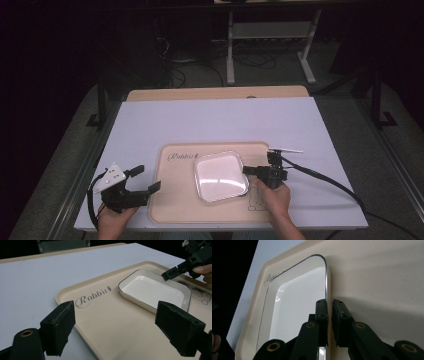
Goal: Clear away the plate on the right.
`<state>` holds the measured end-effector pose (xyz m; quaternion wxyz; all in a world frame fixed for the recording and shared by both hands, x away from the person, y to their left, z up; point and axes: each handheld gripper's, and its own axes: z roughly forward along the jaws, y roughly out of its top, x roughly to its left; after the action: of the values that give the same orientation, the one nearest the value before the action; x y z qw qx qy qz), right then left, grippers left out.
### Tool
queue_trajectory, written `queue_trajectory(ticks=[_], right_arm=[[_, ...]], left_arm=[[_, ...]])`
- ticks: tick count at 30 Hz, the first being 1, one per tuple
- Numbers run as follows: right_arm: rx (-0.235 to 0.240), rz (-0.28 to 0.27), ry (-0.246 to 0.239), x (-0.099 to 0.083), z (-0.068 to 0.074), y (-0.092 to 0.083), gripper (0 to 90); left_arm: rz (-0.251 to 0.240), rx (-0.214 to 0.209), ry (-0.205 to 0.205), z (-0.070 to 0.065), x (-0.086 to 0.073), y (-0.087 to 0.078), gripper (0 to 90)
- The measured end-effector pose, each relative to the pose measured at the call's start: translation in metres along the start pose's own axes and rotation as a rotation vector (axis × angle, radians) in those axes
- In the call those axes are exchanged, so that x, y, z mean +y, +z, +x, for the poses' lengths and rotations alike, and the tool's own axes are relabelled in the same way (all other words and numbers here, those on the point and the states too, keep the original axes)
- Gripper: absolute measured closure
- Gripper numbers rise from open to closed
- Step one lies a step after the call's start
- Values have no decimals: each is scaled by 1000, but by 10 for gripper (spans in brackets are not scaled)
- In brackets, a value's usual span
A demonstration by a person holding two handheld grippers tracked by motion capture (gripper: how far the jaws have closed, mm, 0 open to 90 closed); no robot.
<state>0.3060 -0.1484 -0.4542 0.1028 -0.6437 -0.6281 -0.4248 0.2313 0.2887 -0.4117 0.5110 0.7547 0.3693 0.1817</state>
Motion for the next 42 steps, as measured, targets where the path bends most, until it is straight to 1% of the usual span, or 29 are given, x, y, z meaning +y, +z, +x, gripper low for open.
queue_trajectory(ticks=[9,15,21,30,40,42], right_arm=[[-11,21,-18,-7,1,-3,828],[-18,36,-28,-14,3,-8,826],[-31,48,-27,-21,6,-11,827],[-28,43,-24,-31,8,-13,824],[-25,29,-20,-34,9,-13,820],[-26,24,-24,-34,9,-13,800]], left_arm=[[-1,0,-2,0,0,-1,164],[-2,2,-4,0,0,0,164],[0,1,-1,-1,0,0,164],[-1,3,1,-1,0,0,164],[-1,3,2,-1,0,0,164],[-1,2,2,-1,0,0,164]])
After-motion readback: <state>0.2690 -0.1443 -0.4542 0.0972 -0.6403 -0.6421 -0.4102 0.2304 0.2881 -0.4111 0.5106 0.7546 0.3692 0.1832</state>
